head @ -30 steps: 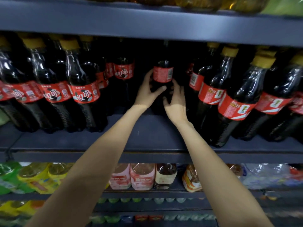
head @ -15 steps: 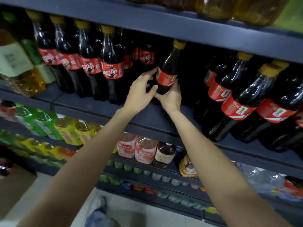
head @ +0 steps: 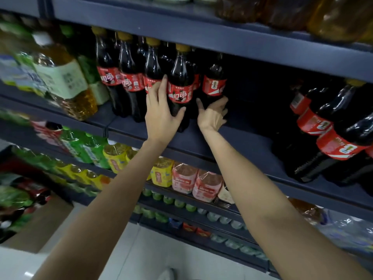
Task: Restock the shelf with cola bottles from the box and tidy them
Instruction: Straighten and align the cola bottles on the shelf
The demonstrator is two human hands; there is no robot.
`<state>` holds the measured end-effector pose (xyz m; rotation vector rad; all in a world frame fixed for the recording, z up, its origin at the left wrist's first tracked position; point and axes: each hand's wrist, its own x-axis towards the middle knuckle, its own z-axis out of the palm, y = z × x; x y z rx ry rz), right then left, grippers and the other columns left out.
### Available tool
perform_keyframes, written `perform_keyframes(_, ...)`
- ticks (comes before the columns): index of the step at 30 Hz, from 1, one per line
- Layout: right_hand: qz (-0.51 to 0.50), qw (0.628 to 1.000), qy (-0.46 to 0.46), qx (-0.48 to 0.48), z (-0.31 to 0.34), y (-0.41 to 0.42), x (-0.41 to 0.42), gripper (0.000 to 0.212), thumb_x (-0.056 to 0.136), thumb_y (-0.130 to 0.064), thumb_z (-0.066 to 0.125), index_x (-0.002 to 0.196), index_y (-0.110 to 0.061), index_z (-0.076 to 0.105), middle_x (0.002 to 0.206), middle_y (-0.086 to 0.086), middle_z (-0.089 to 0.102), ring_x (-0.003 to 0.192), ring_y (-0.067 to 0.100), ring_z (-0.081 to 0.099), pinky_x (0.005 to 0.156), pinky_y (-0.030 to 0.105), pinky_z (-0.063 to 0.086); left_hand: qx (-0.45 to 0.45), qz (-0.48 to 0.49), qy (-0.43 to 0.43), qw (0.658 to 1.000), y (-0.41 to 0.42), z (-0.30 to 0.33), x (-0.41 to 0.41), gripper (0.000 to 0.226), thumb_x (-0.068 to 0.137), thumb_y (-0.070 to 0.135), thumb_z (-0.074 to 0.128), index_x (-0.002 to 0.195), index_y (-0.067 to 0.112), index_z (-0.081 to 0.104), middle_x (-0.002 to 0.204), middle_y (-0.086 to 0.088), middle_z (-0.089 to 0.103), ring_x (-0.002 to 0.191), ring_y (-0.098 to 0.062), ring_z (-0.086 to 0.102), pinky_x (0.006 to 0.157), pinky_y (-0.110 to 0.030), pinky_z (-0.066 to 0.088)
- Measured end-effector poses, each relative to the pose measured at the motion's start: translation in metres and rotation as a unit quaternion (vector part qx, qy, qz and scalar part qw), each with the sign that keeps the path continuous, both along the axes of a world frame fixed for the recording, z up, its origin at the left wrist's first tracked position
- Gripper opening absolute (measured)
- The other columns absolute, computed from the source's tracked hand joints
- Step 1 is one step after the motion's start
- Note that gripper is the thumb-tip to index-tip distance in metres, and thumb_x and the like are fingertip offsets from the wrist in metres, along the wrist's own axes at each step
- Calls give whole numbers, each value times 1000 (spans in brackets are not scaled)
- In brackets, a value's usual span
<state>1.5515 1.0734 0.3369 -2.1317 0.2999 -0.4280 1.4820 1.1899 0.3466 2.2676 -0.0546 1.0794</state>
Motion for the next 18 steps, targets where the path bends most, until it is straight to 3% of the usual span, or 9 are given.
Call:
perform_keyframes(5,65,997,-32,7,-7,-22,-1,88,82,-20,68,148,-8,11,149,13,29,135,31,30,107,47,31,3,-22,11,1000,-4,-9,3,84,78,21,75,146,5,28,137,-17,42,127,-29,41,90,-29,44)
perform_keyframes(10,28,996,-89,-6,-8,-25,-3,88,72,-26,80,139,-10,27,140,10,44,124,31,47,93,44,47,-5,-29,-8,1000,-2,-12,6,82,78,19,74,145,7,29,136,-16,43,126,-29,42,88,-26,45)
perform_keyframes(15,21,997,-78,22,-6,-21,-2,89,67,-26,84,135,-13,29,139,7,45,122,30,47,95,48,46,-46,-42,-23,998,-8,-8,-5,73,79,11,65,144,4,33,137,-16,43,126,-28,41,93,-9,26)
perform_keyframes(18,42,996,-80,27,1,-29,-14,91,66,-27,85,137,-13,29,137,9,43,121,25,47,95,39,46,-89,-58,-59,993,-25,-3,-22,61,82,9,60,139,4,40,133,-15,46,121,-28,46,95,-13,37)
